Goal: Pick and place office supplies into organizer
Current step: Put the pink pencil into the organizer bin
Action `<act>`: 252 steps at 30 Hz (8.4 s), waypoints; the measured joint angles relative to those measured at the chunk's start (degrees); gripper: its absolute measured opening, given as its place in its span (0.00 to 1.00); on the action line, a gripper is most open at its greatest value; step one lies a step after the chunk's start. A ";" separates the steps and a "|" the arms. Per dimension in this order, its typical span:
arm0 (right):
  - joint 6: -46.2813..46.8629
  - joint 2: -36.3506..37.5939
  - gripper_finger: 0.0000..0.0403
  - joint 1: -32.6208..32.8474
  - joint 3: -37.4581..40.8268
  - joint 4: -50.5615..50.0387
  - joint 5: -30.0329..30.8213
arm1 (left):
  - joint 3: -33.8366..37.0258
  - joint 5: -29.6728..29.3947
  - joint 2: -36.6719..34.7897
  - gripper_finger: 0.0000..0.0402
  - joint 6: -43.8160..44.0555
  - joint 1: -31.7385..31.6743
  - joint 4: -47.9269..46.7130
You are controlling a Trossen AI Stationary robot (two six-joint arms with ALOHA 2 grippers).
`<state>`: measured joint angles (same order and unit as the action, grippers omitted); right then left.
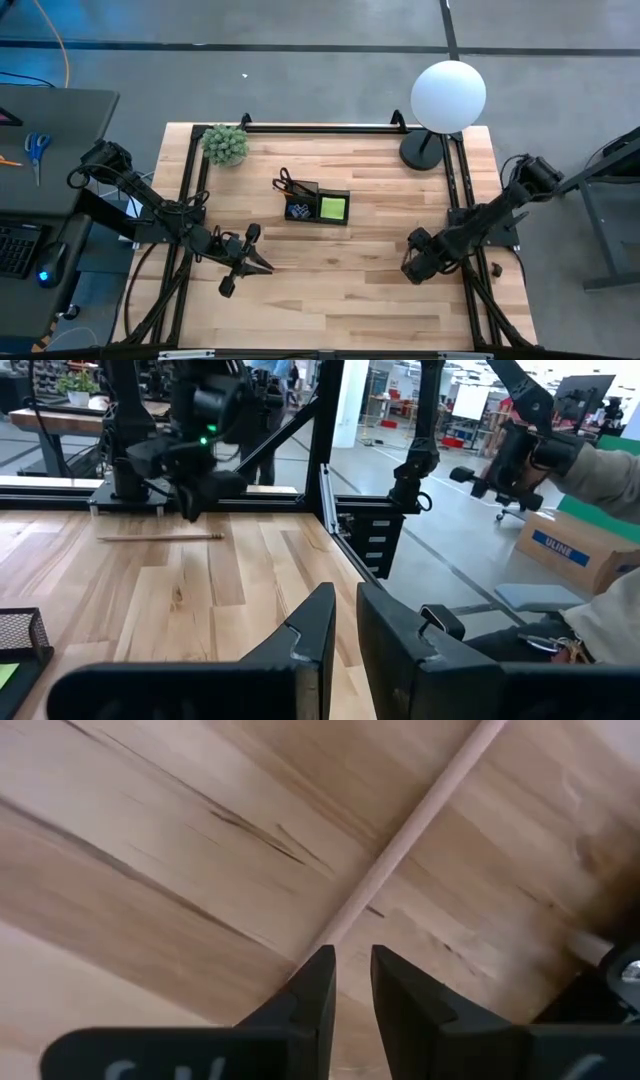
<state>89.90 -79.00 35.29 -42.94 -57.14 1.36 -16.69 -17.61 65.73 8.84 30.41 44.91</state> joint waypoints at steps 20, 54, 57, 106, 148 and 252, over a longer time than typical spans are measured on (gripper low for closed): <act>0.41 -6.38 0.25 1.61 -0.03 2.98 -0.10 | 0.00 -0.04 0.00 0.09 0.02 -0.01 -0.07; -9.01 -14.38 0.01 3.40 -6.09 13.79 6.85 | 0.00 -0.02 0.00 0.09 0.01 -0.01 -0.09; -10.48 -14.62 0.03 2.91 -6.82 17.08 8.94 | 0.00 -0.04 0.00 0.09 0.01 -0.01 -0.09; -32.49 -14.76 0.00 -4.17 -6.95 36.26 6.97 | -56.10 -9.05 34.07 0.09 -17.64 1.27 -67.86; -26.01 -12.90 0.00 9.29 -6.78 17.84 42.70 | -62.83 6.58 41.31 0.25 -11.37 -14.64 -58.96; -40.90 -15.08 0.03 1.81 -23.41 31.09 32.77 | -60.89 -27.18 43.50 0.59 -18.45 -7.28 -65.50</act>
<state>48.99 -94.08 37.10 -66.35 -26.05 34.13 -77.58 -44.78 109.23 -9.61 23.13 -20.60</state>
